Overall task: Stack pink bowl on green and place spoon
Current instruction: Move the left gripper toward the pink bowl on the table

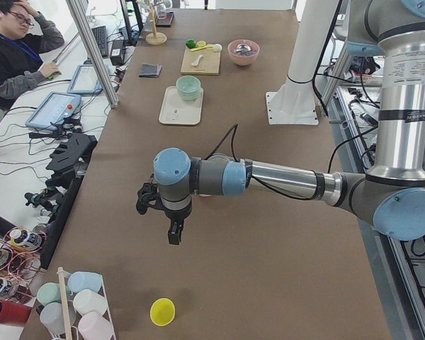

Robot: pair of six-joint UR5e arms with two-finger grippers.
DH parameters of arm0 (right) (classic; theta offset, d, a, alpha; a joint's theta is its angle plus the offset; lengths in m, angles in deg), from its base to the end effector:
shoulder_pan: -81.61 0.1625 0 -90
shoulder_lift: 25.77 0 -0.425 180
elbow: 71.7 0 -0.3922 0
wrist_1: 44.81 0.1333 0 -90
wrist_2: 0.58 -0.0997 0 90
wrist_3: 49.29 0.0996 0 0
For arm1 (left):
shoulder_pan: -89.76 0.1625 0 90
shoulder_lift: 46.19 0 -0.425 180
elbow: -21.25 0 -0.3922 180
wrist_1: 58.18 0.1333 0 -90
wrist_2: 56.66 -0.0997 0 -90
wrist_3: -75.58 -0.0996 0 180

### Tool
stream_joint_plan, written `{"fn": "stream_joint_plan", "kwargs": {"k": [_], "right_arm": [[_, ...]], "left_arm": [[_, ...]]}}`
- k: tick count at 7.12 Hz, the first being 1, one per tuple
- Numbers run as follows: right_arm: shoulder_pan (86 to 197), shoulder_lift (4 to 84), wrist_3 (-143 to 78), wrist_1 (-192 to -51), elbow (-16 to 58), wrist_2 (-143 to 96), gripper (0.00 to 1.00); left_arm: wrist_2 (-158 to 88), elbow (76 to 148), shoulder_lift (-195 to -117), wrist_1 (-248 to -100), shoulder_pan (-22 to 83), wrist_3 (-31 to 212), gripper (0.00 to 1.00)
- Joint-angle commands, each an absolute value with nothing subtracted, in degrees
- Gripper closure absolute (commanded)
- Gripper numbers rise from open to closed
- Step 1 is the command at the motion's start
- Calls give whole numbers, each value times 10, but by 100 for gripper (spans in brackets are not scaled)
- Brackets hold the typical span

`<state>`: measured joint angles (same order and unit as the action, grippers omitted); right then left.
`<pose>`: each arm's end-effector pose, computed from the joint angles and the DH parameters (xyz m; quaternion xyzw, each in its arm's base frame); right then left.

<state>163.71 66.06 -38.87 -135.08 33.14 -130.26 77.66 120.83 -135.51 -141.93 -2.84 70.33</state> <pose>0.0027 -0.4877 0.5518 0.0493 -0.3496 -0.0171 0.9354 -0.0857 -0.4819 0.5934 0.0472 0.3747 0.0301 0.9254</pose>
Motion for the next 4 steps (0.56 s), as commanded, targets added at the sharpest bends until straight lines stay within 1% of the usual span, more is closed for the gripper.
{"fn": "stream_joint_plan", "kwargs": {"k": [1,4], "right_arm": [[1637,659,-389,-1350,331,-1302,0],[1636,640,-389,-1350,332,-1303,0]], "left_arm": [[776,1210,-1357,-1442,-28,698,1],[776,1211,-1384,-1446,-26,697,1]]}}
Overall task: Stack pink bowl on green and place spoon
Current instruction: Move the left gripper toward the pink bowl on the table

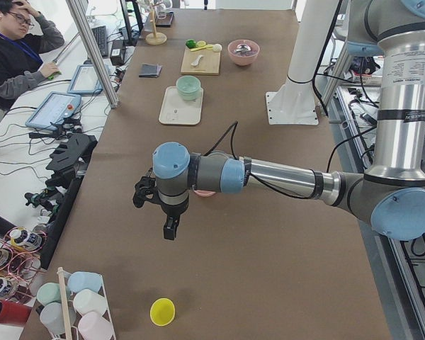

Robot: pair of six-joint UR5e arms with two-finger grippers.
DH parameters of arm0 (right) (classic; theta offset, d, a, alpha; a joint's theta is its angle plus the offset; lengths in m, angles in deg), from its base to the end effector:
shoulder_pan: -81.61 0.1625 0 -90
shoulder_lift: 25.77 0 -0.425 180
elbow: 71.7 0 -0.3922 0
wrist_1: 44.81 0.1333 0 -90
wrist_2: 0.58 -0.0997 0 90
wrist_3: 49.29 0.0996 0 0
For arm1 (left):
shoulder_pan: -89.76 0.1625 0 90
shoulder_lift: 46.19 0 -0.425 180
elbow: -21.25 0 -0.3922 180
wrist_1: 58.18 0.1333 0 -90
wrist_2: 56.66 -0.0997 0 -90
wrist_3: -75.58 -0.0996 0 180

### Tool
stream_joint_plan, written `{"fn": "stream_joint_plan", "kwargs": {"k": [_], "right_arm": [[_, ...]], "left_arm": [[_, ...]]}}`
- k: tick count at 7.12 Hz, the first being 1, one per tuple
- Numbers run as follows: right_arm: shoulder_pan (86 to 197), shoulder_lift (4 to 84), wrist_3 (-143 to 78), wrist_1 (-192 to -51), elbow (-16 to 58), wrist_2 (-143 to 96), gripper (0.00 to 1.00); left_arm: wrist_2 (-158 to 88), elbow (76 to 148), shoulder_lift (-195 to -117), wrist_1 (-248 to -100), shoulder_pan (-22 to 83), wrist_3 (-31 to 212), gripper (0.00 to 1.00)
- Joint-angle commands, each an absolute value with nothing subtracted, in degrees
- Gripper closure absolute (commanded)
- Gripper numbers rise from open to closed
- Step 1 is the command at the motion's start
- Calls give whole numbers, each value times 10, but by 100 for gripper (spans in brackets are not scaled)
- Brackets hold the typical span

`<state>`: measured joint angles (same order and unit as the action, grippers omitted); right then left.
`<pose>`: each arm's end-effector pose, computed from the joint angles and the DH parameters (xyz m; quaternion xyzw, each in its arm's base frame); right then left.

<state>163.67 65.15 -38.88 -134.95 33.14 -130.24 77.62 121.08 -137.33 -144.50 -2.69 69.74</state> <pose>0.0015 -0.4939 0.5438 0.0577 -0.3505 -0.0206 0.9346 -0.0851 -0.4982 0.5709 0.0859 0.3709 0.0513 0.9233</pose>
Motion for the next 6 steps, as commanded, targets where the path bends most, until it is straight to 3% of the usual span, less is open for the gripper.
{"fn": "stream_joint_plan", "kwargs": {"k": [1,3,6], "right_arm": [[1624,616,-387,-1352,325,-1306,0],[1616,589,-391,-1351,313,-1306,0],[1615,582,-393,-1352,315,-1323,0]], "left_arm": [[777,1216,-1387,-1469,-27,700,1],[788,1157,-1428,-1527,-18,706,1],[878,1114,-1402,-1578,-17,707,1]]}}
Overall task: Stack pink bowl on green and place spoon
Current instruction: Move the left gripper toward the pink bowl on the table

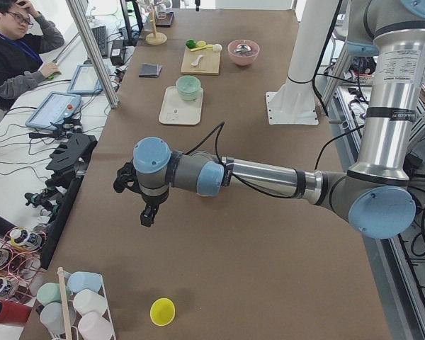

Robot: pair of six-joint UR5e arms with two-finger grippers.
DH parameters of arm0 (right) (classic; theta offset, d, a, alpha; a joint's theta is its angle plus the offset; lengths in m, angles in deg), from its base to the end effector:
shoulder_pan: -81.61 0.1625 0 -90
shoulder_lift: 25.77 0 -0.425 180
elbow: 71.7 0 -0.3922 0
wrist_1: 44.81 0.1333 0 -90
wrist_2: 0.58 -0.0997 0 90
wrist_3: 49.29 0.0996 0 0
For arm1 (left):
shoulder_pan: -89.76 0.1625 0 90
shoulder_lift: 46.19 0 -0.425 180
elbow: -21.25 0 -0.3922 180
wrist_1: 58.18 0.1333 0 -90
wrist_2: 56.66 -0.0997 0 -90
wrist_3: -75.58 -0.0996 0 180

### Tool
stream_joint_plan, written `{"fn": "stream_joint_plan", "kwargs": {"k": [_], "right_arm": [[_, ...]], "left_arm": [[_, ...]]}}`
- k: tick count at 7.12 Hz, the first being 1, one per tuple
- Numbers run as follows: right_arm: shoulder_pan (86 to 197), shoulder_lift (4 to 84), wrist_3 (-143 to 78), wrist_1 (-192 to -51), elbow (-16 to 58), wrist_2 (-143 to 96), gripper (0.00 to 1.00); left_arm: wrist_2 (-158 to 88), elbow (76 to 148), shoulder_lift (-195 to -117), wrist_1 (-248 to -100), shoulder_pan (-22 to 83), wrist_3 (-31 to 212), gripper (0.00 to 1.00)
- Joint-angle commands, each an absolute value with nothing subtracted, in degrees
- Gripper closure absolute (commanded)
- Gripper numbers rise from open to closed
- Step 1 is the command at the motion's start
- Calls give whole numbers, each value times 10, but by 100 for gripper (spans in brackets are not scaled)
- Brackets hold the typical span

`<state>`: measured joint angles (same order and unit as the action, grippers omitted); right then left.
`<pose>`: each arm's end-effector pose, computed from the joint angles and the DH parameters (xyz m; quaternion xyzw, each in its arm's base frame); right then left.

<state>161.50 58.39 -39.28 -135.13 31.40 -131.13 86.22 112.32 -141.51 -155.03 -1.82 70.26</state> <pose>-0.0261 -0.5366 0.4979 0.0897 -0.3632 -0.0569 0.9256 -0.0687 -0.5383 0.5777 0.1297 0.4353 0.0803 0.8873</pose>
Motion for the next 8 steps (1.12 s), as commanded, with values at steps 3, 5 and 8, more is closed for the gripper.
{"fn": "stream_joint_plan", "kwargs": {"k": [3,5,8], "right_arm": [[1603,554,-405,-1351,290,-1323,0],[1563,557,-386,-1350,290,-1308,0],[1512,561,-337,-1340,295,-1284,0]], "left_arm": [[870,1106,-1459,-1582,34,743,0],[857,1125,-1460,-1582,109,817,0],[752,1158,-1440,-1617,245,951,1]]}}
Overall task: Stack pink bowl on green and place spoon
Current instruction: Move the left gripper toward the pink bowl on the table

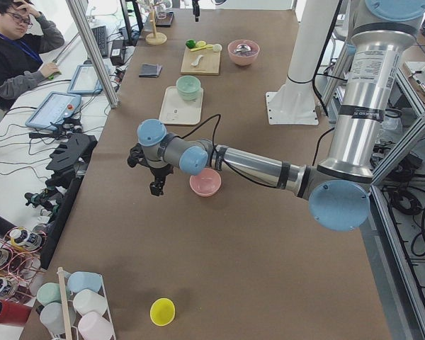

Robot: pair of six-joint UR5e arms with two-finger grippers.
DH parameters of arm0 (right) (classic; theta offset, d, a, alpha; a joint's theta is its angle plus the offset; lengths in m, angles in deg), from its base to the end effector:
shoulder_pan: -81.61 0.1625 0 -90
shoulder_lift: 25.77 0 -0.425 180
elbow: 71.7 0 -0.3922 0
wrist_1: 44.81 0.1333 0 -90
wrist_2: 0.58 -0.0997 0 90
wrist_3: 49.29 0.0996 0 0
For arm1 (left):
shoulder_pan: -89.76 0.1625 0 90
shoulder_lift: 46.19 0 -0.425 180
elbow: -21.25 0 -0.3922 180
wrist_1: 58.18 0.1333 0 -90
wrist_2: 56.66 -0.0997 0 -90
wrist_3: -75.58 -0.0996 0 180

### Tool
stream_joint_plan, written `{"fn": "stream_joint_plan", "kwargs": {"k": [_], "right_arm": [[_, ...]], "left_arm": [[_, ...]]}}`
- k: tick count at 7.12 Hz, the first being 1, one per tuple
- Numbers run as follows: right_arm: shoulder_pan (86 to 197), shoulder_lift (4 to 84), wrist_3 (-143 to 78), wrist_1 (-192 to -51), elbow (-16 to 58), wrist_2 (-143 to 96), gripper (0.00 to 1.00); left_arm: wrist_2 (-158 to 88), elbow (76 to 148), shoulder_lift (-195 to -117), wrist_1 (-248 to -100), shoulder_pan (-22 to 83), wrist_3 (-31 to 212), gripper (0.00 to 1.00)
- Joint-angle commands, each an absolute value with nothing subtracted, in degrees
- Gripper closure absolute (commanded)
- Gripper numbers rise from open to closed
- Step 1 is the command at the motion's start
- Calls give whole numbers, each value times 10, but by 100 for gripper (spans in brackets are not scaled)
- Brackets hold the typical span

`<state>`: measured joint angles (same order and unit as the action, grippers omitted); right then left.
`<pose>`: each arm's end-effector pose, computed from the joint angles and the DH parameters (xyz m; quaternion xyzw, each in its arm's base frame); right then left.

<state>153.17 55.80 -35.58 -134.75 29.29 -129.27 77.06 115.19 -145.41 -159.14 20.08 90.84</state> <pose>-0.1072 -0.5462 0.4925 0.0630 -0.3579 -0.0944 0.9268 0.1376 -0.5573 0.5177 0.0734 0.4060 0.1178 0.9033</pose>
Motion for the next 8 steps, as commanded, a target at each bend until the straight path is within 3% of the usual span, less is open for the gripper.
{"fn": "stream_joint_plan", "kwargs": {"k": [1,3,5,6,7,8], "right_arm": [[1506,570,-312,-1309,295,-1285,0],[1497,571,-298,-1291,295,-1285,0],[1497,572,-298,-1291,295,-1285,0],[1497,572,-298,-1291,295,-1285,0],[1497,572,-298,-1291,295,-1285,0],[1497,573,-298,-1291,295,-1285,0]], "left_arm": [[755,1157,-1403,-1677,260,956,1],[757,1157,-1365,-1734,296,964,5],[776,1157,-1347,-1758,305,965,48],[777,1155,-1347,-1758,305,965,64],[777,1153,-1347,-1758,305,966,75],[777,1152,-1347,-1758,305,967,75]]}}
